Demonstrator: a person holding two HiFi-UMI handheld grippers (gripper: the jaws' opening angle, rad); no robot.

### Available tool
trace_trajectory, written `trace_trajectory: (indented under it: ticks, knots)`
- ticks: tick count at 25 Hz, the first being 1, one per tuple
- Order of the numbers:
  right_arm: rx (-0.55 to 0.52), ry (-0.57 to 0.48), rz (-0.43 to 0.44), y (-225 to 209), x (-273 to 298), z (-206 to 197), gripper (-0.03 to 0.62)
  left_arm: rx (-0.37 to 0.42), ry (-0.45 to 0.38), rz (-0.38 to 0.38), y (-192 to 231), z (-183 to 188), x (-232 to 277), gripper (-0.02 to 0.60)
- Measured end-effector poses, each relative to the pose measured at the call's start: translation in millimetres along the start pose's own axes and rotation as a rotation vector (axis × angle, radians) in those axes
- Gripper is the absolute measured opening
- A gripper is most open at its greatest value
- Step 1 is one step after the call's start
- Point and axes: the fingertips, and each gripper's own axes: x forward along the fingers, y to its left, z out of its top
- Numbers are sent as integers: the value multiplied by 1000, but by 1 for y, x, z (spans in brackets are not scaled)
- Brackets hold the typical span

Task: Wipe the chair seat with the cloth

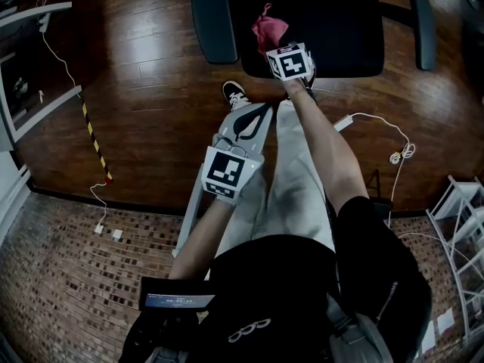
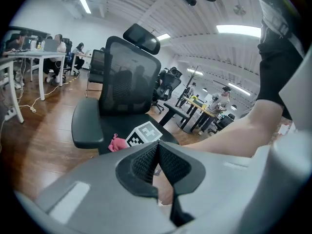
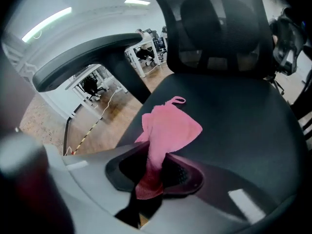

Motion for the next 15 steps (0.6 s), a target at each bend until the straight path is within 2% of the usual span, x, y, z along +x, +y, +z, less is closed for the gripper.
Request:
trace_trajectory:
  ticks: [6, 15]
  knots:
    - [-34, -6, 58, 54, 9, 10, 71, 18, -2, -26, 9, 5, -10, -8]
    - [-25, -7, 93, 87, 18, 8, 71, 45, 20, -47, 21, 2, -18, -8]
